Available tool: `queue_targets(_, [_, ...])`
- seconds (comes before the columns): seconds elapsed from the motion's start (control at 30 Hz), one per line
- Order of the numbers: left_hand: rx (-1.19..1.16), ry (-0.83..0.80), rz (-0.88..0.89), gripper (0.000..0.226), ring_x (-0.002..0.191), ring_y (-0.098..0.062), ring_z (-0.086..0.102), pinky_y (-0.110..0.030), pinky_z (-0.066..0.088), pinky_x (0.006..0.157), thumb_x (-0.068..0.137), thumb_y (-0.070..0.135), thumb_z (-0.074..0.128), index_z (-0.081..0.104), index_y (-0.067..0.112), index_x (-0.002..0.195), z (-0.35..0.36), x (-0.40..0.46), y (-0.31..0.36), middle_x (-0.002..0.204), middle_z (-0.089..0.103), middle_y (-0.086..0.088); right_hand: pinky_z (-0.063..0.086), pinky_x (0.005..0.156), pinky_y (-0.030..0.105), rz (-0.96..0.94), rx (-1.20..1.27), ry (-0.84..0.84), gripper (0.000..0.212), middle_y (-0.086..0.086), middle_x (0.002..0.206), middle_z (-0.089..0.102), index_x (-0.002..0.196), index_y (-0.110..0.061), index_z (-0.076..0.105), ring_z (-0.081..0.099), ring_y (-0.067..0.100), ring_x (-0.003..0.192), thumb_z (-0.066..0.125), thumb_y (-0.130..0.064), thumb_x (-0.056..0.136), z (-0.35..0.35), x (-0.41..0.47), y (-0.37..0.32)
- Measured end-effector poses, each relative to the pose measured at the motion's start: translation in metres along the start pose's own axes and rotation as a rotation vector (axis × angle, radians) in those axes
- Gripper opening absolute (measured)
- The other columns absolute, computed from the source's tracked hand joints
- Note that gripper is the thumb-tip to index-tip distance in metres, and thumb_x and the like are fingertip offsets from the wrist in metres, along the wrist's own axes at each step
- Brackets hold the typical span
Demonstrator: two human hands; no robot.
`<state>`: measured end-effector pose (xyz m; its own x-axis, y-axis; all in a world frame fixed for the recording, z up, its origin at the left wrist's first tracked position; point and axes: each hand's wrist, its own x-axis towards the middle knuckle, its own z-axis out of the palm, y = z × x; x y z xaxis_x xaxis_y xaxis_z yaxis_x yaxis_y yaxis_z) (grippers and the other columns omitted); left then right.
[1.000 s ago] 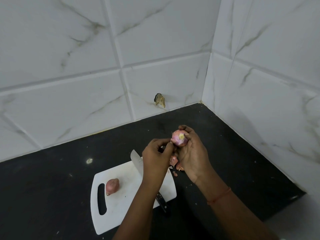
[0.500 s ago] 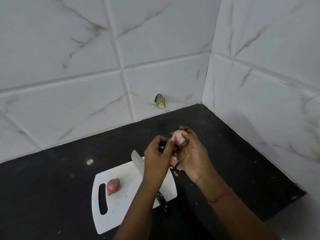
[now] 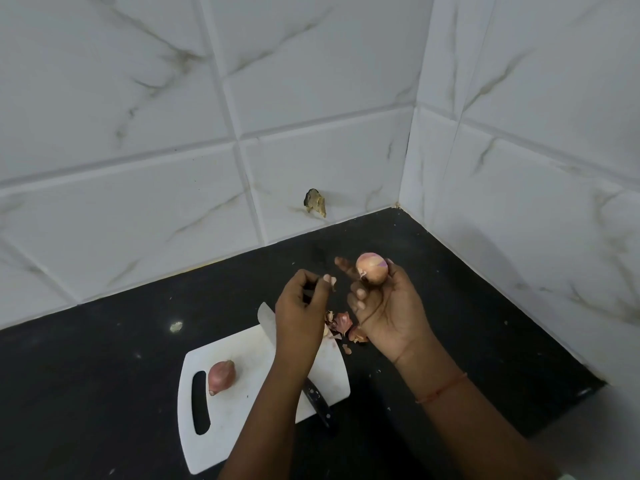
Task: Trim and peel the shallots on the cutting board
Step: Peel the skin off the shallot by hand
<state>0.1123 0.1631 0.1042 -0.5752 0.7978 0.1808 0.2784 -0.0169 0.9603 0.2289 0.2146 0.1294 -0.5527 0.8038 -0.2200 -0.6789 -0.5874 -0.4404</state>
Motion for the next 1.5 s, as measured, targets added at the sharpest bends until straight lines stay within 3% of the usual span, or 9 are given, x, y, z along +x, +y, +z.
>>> queue_targets(0.2, [0.218, 0.017, 0.129, 0.014, 0.081, -0.004, 0.061, -0.015, 0.046, 0.068, 0.091, 0.022, 0.069, 0.076, 0.025, 0.102, -0.004, 0.012, 0.000, 0.092, 0.065, 0.009, 0.037, 0.043, 0.023, -0.025, -0.185, 0.065, 0.049, 0.023, 0.119, 0.065, 0.105, -0.008, 0.058, 0.047, 0.014, 0.046, 0.037, -0.051, 0.099, -0.004, 0.003, 0.002])
queue_targets(0.4, [0.187, 0.135, 0.177, 0.011, 0.079, -0.001, 0.058, -0.010, 0.045, 0.063, 0.082, 0.022, 0.078, 0.068, 0.024, 0.080, -0.005, 0.014, 0.004, 0.085, 0.059, 0.008, 0.048, 0.051, 0.025, -0.087, -0.305, 0.130, 0.042, 0.012, 0.080, 0.070, 0.104, -0.006, 0.058, 0.058, 0.016, 0.058, 0.047, -0.046, 0.096, 0.003, 0.000, 0.002])
queue_targets(0.57, [0.006, -0.212, 0.236, 0.032, 0.111, -0.004, 0.061, -0.018, 0.052, 0.089, 0.095, 0.019, 0.062, 0.062, 0.024, 0.127, -0.007, 0.008, 0.003, 0.122, 0.063, 0.009, 0.047, 0.047, 0.023, -0.089, -0.450, 0.098, 0.041, 0.008, 0.067, 0.064, 0.092, -0.005, 0.062, 0.056, 0.014, 0.054, 0.050, -0.045, 0.094, 0.005, -0.003, 0.005])
queue_targets(0.67, [-0.170, -0.373, 0.208, 0.037, 0.118, -0.011, 0.061, -0.023, 0.051, 0.094, 0.096, 0.005, 0.057, 0.057, 0.014, 0.132, -0.009, 0.004, 0.001, 0.126, 0.063, 0.004, 0.050, 0.052, 0.030, -0.134, -0.562, 0.134, 0.050, 0.014, 0.074, 0.066, 0.098, -0.002, 0.061, 0.060, 0.020, 0.058, 0.056, -0.050, 0.084, 0.005, -0.001, 0.008])
queue_targets(0.8, [-0.264, -0.363, 0.154, 0.042, 0.117, -0.011, 0.061, -0.021, 0.051, 0.091, 0.090, 0.000, 0.063, 0.055, 0.010, 0.130, -0.013, 0.001, 0.002, 0.127, 0.062, 0.002, 0.057, 0.081, 0.043, -0.190, -0.702, 0.120, 0.050, 0.017, 0.100, 0.071, 0.111, -0.006, 0.061, 0.070, 0.028, 0.089, 0.058, -0.047, 0.083, -0.003, 0.000, 0.009])
queue_targets(0.9, [-0.367, -0.298, 0.116, 0.048, 0.116, -0.015, 0.063, -0.023, 0.052, 0.090, 0.083, -0.002, 0.070, 0.054, 0.009, 0.128, -0.017, 0.002, 0.005, 0.126, 0.064, -0.004, 0.057, 0.079, 0.030, -0.384, -1.049, 0.030, 0.020, 0.002, 0.104, 0.071, 0.109, -0.016, 0.067, 0.068, 0.018, 0.097, 0.061, -0.025, 0.092, -0.005, -0.004, -0.001])
queue_targets(1.07, [-0.454, -0.304, 0.094, 0.057, 0.122, -0.020, 0.061, -0.029, 0.052, 0.096, 0.080, -0.004, 0.073, 0.052, 0.012, 0.131, -0.023, 0.004, 0.008, 0.130, 0.064, -0.005, 0.053, 0.085, 0.023, -0.577, -1.160, -0.162, 0.044, 0.000, 0.108, 0.067, 0.119, -0.016, 0.059, 0.065, 0.013, 0.100, 0.071, 0.004, 0.081, -0.005, -0.008, -0.011])
queue_targets(1.3, [-0.500, -0.331, 0.025, 0.047, 0.121, -0.018, 0.061, -0.027, 0.050, 0.097, 0.084, 0.013, 0.066, 0.055, 0.015, 0.130, -0.022, 0.001, 0.009, 0.127, 0.066, 0.002, 0.050, 0.080, 0.015, -0.727, -1.289, -0.157, 0.044, -0.009, 0.099, 0.065, 0.109, -0.026, 0.057, 0.064, 0.008, 0.095, 0.073, 0.002, 0.079, 0.002, -0.013, -0.005])
queue_targets(1.5, [-0.550, -0.322, -0.044, 0.043, 0.123, -0.025, 0.060, -0.033, 0.051, 0.099, 0.090, 0.020, 0.063, 0.055, 0.015, 0.132, -0.022, -0.002, 0.008, 0.130, 0.065, -0.006, 0.054, 0.079, 0.022, -0.776, -1.230, -0.104, 0.037, -0.012, 0.091, 0.066, 0.104, -0.019, 0.059, 0.066, 0.010, 0.088, 0.078, -0.002, 0.076, 0.005, -0.015, 0.000])
